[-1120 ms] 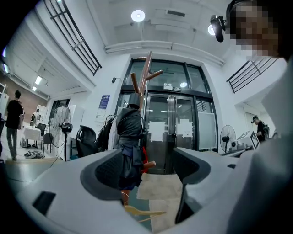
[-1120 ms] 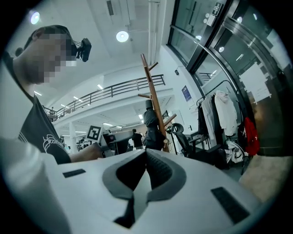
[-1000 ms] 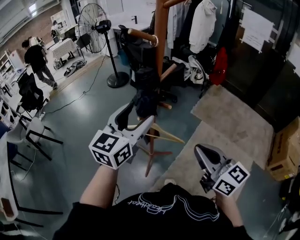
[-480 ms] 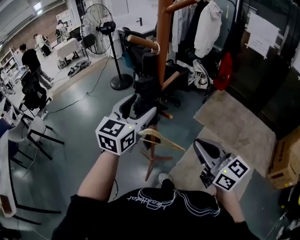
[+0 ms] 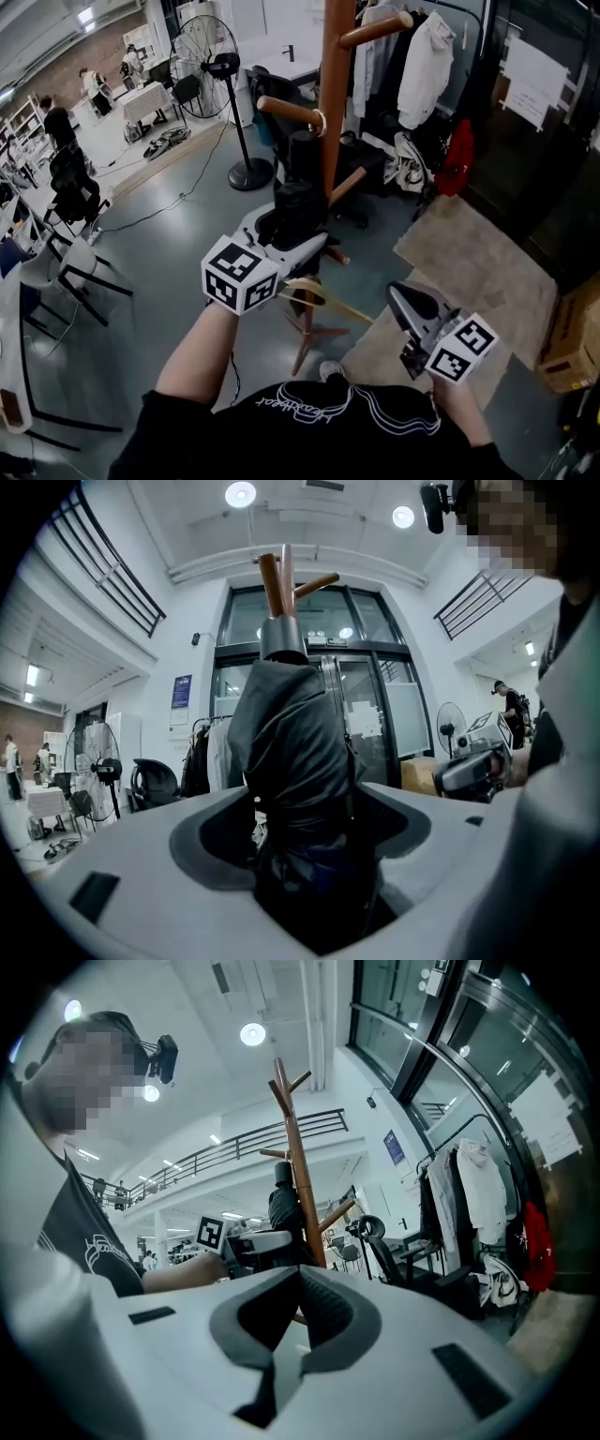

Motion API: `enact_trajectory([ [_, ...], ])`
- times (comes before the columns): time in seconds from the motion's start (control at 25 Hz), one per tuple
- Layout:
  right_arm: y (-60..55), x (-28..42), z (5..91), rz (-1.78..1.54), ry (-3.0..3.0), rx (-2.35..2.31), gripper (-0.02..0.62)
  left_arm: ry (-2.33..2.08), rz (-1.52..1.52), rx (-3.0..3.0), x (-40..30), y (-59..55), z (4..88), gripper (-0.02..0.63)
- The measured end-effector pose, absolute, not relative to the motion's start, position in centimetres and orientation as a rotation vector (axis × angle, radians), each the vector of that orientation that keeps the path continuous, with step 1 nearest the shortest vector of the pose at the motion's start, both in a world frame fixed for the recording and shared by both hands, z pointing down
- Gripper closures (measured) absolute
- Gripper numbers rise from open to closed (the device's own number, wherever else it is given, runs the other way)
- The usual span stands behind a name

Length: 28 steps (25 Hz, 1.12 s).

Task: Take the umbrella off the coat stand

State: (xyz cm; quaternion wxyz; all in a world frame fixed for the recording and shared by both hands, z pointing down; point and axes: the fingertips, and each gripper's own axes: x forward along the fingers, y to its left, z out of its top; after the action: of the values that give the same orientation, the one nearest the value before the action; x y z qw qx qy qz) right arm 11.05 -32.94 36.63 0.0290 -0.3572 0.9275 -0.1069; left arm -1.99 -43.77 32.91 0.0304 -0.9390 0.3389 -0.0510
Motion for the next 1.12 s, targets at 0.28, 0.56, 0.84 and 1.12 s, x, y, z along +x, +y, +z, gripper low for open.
enact_trajectory([
  [0.28,-33.4,11.0,37.4,-0.345,2.864,-1.139,0.592,0.987,-0.142,-2.957,-1.8,-44.1,33.1,0.328],
  [0.56,-33.3,11.1,38.5,-0.358,2.847,-1.173,0.592,0.993,-0.129,-2.972,-1.9,-44.2,33.2,0.359],
  [0.84,-33.2,10.3,38.4,-0.348,2.839,-1.157,0.592,1.007,-0.118,-2.970,-2.2,-43.8,33.0,0.368],
  [1.12,-32.8,10.3,38.2,-0.352,2.828,-1.169,0.592,1.023,-0.106,-2.983,-2.7,-43.5,32.7,0.371],
])
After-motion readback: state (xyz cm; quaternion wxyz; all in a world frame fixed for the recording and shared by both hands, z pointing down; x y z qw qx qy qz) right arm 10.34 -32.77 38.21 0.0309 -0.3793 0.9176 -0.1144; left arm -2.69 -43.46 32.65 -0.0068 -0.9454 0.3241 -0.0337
